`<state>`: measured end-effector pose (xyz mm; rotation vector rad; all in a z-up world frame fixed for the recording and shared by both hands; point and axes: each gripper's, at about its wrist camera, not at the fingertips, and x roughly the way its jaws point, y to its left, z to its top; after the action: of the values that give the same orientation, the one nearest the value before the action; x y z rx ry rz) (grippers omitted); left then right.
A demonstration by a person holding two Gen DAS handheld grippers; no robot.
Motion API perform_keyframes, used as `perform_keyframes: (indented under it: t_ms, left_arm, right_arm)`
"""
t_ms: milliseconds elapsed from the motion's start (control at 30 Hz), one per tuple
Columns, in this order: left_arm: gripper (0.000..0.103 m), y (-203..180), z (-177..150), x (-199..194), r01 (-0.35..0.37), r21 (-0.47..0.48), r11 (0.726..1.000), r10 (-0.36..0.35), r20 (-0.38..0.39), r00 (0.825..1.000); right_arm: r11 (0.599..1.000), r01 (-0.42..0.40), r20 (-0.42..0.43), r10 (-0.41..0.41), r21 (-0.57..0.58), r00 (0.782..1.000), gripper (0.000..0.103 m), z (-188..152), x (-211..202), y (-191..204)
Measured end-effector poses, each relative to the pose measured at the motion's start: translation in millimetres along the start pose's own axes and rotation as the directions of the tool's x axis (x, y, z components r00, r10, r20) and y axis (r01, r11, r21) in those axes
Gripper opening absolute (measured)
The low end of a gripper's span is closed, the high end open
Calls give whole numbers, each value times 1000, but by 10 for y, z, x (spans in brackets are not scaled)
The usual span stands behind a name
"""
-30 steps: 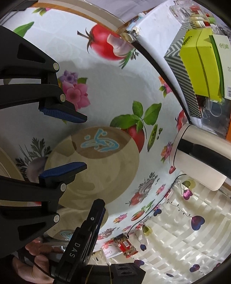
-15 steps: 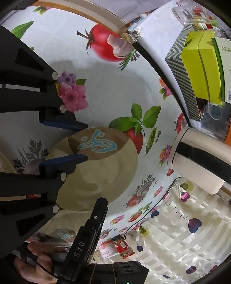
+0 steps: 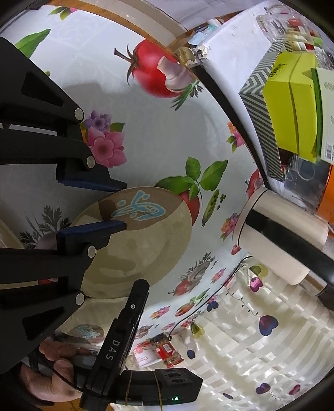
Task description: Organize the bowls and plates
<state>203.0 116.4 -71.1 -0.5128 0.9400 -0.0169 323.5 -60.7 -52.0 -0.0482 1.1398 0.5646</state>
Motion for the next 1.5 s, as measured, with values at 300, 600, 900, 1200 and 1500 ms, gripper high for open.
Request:
perform_keyframes:
  t_ms: [300, 600, 900, 1200, 1500]
  left_arm:
    - [24, 83, 1, 18, -6, -15, 1000, 6, -4, 1000]
    - [24, 48, 18, -98, -21, -5, 1000, 21, 4, 1000]
    - [24, -42, -54, -290, -30, 14, 999, 30, 6, 1000]
    - [24, -171, -277, -532, -28, 48, 998, 28, 2, 1000]
    - [24, -260, -616, -748, -27, 66, 997, 29, -20, 999]
  right_arm:
    - [1000, -8, -9, 8, -22, 1000, 22, 30, 80, 71]
    - [1000, -14, 5, 15, -15, 1000, 18, 23, 3, 95]
    - [1000, -23, 15, 24, -19, 1000, 18, -36, -199, 180]
    - [1000, -26, 18, 26, -2, 1000, 18, -309, -444, 225]
    - [1000, -16, 10, 16, 7, 1000, 18, -716, -656, 273]
